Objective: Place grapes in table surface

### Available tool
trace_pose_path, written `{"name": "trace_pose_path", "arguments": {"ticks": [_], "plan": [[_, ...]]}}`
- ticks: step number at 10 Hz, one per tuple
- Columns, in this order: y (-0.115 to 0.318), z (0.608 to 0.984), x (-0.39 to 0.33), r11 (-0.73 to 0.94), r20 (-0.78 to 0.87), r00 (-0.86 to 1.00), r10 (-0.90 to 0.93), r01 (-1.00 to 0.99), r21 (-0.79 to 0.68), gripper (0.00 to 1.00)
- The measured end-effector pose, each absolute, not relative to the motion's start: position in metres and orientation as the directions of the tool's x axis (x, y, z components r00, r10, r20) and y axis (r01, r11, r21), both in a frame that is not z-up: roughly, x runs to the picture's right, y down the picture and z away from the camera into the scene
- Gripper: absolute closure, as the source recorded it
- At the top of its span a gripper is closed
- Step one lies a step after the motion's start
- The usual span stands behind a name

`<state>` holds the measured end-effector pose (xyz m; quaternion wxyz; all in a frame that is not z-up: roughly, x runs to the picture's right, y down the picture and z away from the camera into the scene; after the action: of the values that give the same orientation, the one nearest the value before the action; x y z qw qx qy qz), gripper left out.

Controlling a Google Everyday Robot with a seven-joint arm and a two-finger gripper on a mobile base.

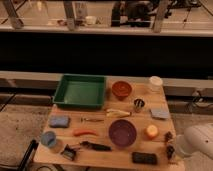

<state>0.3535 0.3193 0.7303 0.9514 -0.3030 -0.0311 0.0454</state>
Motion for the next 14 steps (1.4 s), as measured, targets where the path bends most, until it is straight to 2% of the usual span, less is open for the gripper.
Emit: {"name": "trace_pose_path", "arguments": {"ticks": [9, 14], "plan": [[0.259, 0.672, 0.348, 0.901, 0.047, 0.995, 0.093, -0.064, -0.43, 1.0], [0.252, 0.663, 0.346, 0.914, 0.044, 0.995, 0.089, -0.065, -0.4, 1.0]]}}
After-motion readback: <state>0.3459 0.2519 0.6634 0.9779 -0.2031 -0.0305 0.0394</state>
